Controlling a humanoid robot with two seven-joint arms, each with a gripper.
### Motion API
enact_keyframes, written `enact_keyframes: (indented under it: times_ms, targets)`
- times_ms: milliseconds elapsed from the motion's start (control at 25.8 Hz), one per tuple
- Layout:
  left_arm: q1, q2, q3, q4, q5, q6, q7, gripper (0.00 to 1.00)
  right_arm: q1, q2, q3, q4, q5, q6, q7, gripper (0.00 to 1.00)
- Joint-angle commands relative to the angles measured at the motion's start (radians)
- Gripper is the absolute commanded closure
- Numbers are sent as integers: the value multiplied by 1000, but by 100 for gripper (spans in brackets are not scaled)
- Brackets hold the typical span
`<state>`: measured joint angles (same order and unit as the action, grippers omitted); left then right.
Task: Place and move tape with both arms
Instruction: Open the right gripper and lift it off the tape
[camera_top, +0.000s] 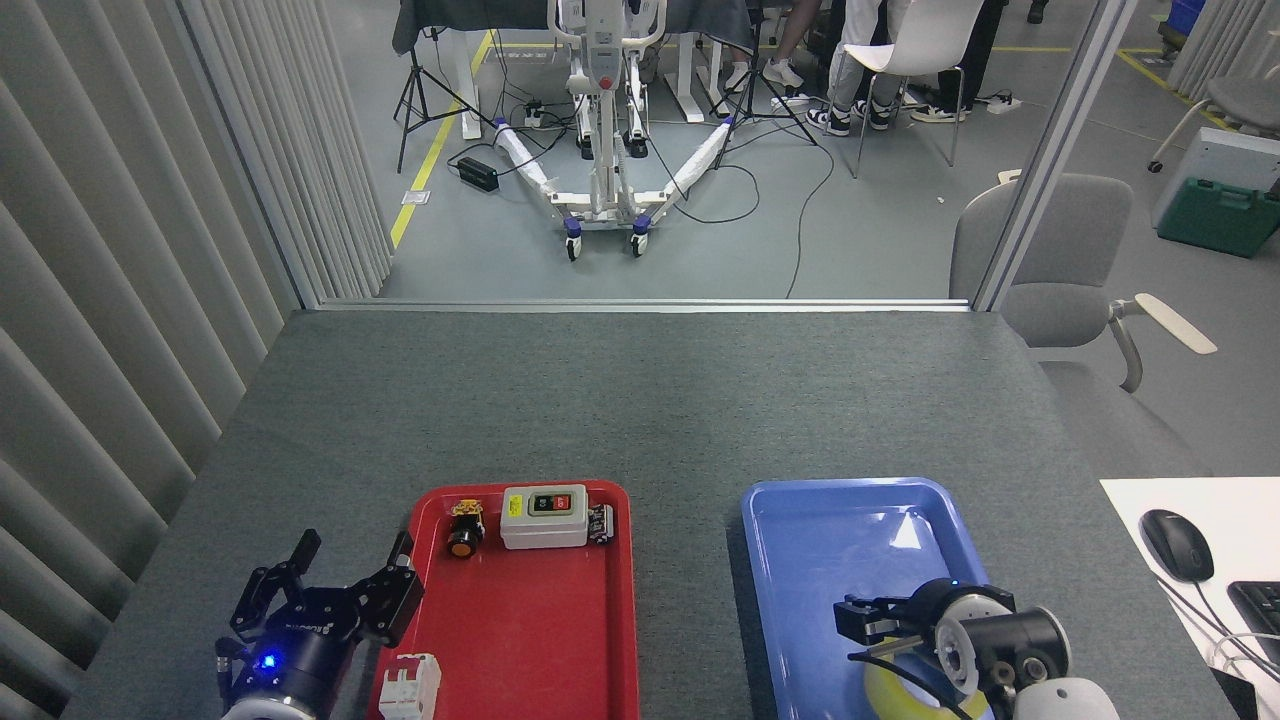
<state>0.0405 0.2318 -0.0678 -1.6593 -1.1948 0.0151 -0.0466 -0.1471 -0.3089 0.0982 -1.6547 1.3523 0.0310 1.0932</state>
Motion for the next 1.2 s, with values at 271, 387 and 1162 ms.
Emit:
enact_keyframes:
  times_ms: [271, 387, 1162]
  targets:
    - [-2, -5, 13, -1, 0, -1, 5, 0, 210, 48, -115, -28, 5, -13, -941, 0]
    - [-8, -3, 16, -1, 0, -4, 7, 0, 218, 59, -117, -28, 4, -11, -941, 0]
    - [-8, -40, 45, -24, -69, -26, 14, 0, 261, 82, -115, -27, -2, -79, -1084, 0]
